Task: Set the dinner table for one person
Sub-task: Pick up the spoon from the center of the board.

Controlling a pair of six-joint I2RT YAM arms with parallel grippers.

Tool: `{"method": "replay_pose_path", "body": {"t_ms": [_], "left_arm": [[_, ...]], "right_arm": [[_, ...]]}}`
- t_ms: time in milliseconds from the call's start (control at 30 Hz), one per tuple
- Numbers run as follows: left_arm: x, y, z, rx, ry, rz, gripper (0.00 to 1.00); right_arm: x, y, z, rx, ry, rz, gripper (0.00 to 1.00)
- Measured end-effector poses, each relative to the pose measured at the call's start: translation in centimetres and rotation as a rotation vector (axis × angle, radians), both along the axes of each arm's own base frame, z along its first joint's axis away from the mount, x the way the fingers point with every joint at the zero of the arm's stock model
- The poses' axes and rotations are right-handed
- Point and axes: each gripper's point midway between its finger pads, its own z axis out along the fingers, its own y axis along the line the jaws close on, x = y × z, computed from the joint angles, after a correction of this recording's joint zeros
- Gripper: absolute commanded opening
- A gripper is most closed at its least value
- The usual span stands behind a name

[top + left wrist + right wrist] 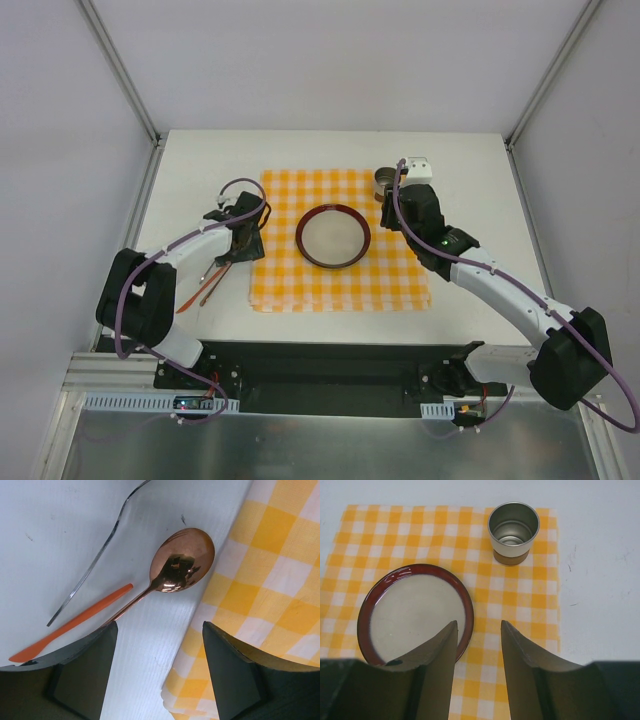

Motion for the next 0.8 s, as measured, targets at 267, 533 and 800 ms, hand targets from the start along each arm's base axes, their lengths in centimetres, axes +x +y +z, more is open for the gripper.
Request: {"method": "replay_pose_path", "body": {"t_ms": [267, 533, 800], "left_arm": [[0.0, 0.6, -0.6, 0.003, 0.016, 0.026, 0.67], [-0.7, 1.5, -1.7, 0.012, 0.051, 0.058, 0.55], [-0.6, 2.0, -2.1, -0.006, 0.053, 0.080, 0.47]], "right_arm": [[0.0, 0.0, 0.0, 0.000, 0.000, 0.000, 0.43], [0.0, 0.0, 0.0, -0.001, 0.000, -0.001, 0.43], [0.0, 0.0, 0.0, -0.002, 0.001, -0.002, 0.43]]}}
